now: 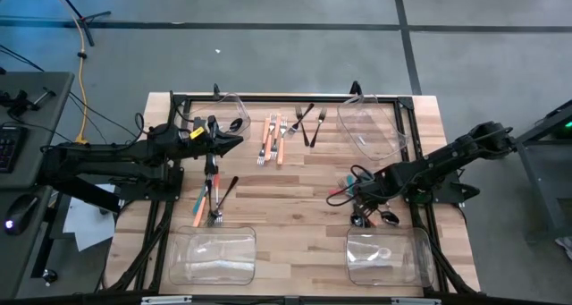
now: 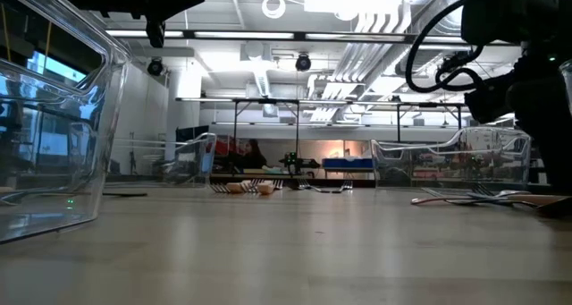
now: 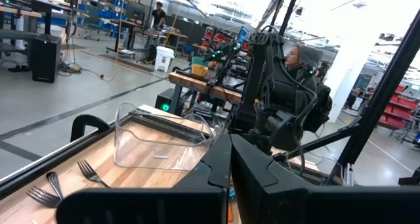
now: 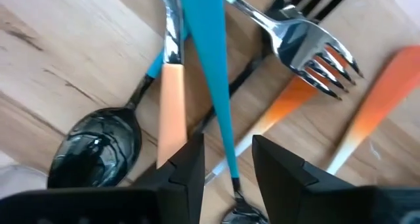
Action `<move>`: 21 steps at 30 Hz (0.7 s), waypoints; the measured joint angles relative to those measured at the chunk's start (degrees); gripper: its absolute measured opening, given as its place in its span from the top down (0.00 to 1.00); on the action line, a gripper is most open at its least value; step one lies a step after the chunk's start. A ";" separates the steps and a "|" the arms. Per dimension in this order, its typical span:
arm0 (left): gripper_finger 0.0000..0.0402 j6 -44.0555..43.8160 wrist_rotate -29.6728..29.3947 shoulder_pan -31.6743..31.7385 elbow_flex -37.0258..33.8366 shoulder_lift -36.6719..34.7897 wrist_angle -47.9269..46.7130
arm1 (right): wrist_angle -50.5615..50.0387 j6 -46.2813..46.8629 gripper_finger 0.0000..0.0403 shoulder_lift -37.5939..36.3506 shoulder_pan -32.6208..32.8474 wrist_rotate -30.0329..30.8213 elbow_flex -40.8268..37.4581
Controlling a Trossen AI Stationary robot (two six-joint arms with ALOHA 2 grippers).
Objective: Sort silverware by color (type)
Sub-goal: Put the blue spoon into the top left transparent bin
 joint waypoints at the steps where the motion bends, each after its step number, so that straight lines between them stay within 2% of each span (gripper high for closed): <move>1: 1.00 -0.02 0.00 0.00 0.00 0.02 0.00 | 0.15 -0.60 0.73 0.23 0.01 0.00 0.00; 10: 1.00 -0.11 0.00 0.01 0.00 0.01 -0.01 | 0.97 -4.98 0.73 3.40 0.00 -0.11 -0.02; 21: 1.00 -0.07 -0.02 0.00 0.00 0.02 -0.02 | 1.85 -7.25 0.76 3.79 0.02 -0.06 -0.02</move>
